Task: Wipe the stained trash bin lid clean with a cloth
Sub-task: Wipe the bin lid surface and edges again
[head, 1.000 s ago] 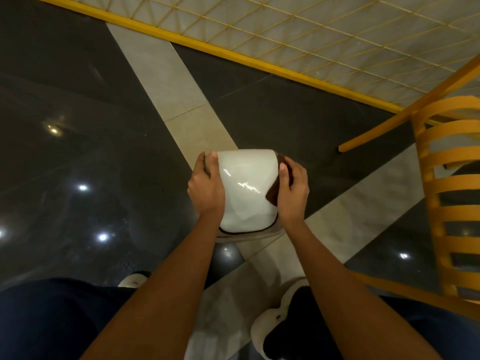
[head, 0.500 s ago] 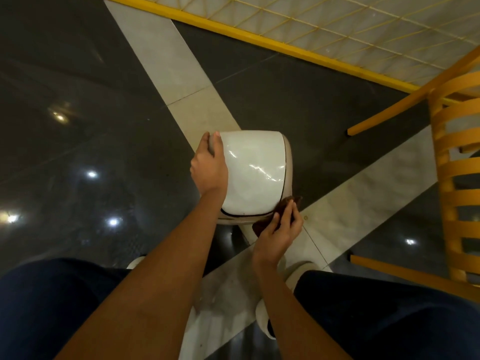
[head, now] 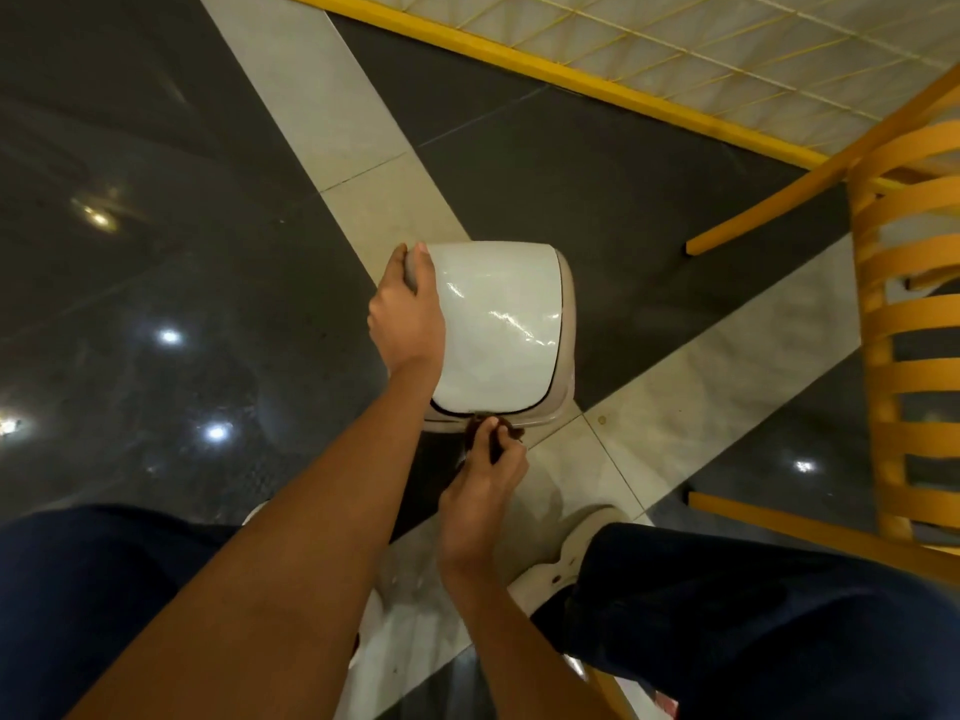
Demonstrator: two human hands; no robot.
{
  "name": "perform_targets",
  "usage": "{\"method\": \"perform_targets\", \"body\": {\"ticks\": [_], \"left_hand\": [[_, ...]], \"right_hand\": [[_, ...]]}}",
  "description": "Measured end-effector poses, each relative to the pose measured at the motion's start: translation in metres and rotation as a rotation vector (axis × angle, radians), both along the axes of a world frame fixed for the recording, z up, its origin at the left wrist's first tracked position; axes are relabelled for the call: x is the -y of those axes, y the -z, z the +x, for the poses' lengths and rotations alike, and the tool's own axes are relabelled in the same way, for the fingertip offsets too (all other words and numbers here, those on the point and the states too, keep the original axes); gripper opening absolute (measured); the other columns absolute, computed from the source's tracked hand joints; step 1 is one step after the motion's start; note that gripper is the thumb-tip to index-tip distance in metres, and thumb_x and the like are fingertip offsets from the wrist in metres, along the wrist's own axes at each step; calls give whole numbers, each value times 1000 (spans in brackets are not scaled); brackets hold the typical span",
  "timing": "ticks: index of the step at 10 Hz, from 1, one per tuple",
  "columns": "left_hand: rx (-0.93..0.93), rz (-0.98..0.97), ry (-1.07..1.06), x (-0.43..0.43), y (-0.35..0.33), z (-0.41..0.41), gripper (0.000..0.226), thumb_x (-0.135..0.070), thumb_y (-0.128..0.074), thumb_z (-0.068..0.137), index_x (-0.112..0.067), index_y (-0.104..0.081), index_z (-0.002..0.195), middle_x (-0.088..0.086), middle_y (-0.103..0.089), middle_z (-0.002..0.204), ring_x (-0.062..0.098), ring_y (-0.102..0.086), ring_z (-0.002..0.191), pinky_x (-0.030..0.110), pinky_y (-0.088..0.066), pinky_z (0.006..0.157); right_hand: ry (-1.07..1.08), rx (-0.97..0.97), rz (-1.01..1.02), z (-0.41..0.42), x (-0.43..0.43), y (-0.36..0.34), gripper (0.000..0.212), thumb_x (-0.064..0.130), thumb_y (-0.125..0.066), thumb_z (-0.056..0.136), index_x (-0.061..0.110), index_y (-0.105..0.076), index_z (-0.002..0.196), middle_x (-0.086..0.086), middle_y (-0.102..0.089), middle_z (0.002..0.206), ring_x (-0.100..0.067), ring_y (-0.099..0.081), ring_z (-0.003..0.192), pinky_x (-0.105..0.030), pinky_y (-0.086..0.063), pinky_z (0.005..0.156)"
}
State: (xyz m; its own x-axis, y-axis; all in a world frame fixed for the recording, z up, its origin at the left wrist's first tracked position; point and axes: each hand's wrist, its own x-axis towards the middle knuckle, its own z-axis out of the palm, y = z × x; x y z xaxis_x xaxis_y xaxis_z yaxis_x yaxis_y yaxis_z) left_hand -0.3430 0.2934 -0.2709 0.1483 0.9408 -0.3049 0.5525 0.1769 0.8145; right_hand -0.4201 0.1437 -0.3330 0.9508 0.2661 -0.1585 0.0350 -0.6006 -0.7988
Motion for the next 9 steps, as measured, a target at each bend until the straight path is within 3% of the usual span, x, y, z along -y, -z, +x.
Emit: {"method": "perform_targets", "body": {"ticks": [1, 2, 3, 4, 5, 6, 7, 8, 9], "left_hand": [[3, 3, 4, 0, 0, 0, 45, -44, -36, 96, -20, -52, 131, 6, -63, 118, 24, -57, 109, 35, -43, 91], [4, -4, -5, -2, 1, 0, 45, -45, -37, 96, -21, -51, 131, 6, -63, 119, 24, -56, 111, 37, -43, 94], [12, -13, -9, -1, 2, 0, 45, -45, -37, 96, -21, -51, 131, 6, -61, 121, 25, -55, 113, 38, -43, 96], [14, -21, -15, -1, 1, 1, 44, -44, -37, 95, -22, -52, 130, 6, -62, 120, 25, -55, 112, 37, -43, 95], [14, -20, -19, -2, 1, 1, 44, -45, -37, 95, -23, -53, 129, 6, -63, 118, 25, -55, 110, 38, -44, 94], [13, -12, -4, -2, 3, -1, 45, -45, -37, 95, -21, -52, 130, 6, -63, 119, 24, -56, 110, 38, -45, 94], [18, -7, -5, -3, 5, 0, 45, -45, -38, 95, -21, -52, 130, 5, -62, 120, 24, -56, 111, 37, -45, 94], [21, -3, -4, -3, 7, 0, 46, -46, -38, 95, -21, -52, 131, 5, -62, 121, 24, -56, 112, 38, -45, 95], [10, 1, -4, -2, 7, 0, 45, -46, -38, 95, -21, -51, 131, 5, -61, 122, 24, -56, 112, 36, -44, 94]], "right_hand": [[-242, -120, 34, -10, 3, -2, 40, -3, -45, 93, 14, -45, 129, 5, -33, 132, -2, -31, 126, -32, -26, 111], [-570, 180, -11, -6, 12, 6, 53, -15, -50, 83, 13, -46, 129, 8, -31, 136, -13, -32, 124, -28, -34, 105], [-794, 357, -46, 0, 14, -6, 47, -11, -60, 73, 4, -58, 117, -8, -46, 125, -24, -42, 117, -32, -40, 97], [-1009, 461, -59, 8, 10, -3, 36, 7, -54, 86, 6, -58, 121, -7, -49, 129, -21, -43, 123, -29, -42, 101], [-1021, 485, -63, 36, 6, 5, 31, 9, -58, 84, 7, -64, 114, -7, -64, 120, -15, -47, 118, -30, -45, 98], [-1091, 528, -57, 68, 17, 3, 32, 11, -52, 84, 9, -66, 113, -5, -66, 117, -15, -55, 115, -31, -49, 95], [-1143, 705, -134, 98, 41, 16, 34, 10, -56, 84, 7, -61, 118, -8, -66, 116, -18, -51, 119, -30, -40, 104], [-1117, 685, -197, 115, 53, 21, 44, 7, -71, 77, 7, -61, 120, -8, -63, 121, -17, -44, 123, -32, -39, 105], [-1145, 653, -121, 102, 37, 13, 35, 3, -66, 79, 6, -64, 115, -7, -65, 117, -15, -51, 118, -27, -40, 104]]}}
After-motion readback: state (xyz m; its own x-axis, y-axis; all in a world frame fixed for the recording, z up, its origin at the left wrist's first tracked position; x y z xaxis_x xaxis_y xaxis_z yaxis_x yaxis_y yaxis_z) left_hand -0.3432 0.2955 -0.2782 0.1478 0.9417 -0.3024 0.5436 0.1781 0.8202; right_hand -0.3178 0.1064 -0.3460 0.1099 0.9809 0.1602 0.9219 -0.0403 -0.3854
